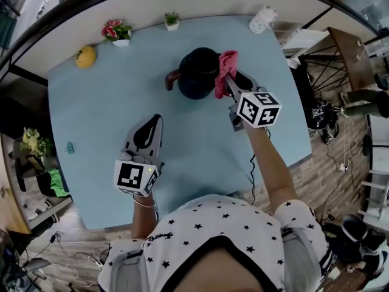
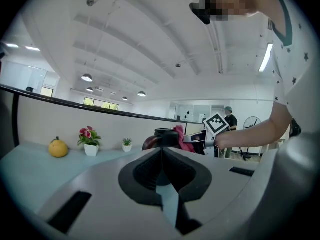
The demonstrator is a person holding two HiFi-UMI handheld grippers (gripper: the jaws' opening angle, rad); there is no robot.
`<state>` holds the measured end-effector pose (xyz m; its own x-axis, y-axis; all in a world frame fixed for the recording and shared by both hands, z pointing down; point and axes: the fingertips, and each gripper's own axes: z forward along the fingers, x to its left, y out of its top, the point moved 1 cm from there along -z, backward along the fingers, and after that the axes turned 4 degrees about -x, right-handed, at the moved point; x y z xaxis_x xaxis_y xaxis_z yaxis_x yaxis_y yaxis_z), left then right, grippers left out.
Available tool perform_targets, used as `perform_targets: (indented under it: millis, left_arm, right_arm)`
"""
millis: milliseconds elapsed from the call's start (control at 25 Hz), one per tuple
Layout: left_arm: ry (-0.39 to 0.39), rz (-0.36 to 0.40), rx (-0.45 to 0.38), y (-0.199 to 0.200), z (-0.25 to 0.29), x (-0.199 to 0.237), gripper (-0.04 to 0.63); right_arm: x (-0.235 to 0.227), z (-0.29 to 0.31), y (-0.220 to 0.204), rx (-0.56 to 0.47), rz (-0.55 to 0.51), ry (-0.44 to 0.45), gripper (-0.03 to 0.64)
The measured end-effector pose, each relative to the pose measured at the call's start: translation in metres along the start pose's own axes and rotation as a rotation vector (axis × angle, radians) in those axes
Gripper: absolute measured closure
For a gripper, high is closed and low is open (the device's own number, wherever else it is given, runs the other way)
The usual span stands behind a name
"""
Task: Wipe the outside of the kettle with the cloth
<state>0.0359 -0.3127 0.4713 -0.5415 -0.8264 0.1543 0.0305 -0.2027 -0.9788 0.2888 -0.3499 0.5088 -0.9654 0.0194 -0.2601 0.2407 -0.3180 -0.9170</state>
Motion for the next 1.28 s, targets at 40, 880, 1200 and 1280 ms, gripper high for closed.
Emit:
perform_targets:
  millis: [40,880,1200,1280]
  left_arm:
    - [0.002,0.001,0.002,0.000,0.000,-0.002,0.565]
    - [0.137,0.025,0.030,0.006,-0.011,-0.004,0.565]
    - [0.175,0.039,0.039,0.010,-0.018,-0.010,0.565]
    - [0.183,0.041,0.043,0.010,-0.018,-0.011,0.565]
  right_arm:
    - [-0.001,0.000,0.000,0.001,-0.004,0.002,0.520]
    - [-0.036,0.015,-0.050,0.081,0.153,-0.013,0.526]
    - [-0.042,0.025,-0.089,0.196,0.139,-0.011,0.526]
    - [-0.044,0.028,-0.098,0.226,0.138,-0.005,0.528]
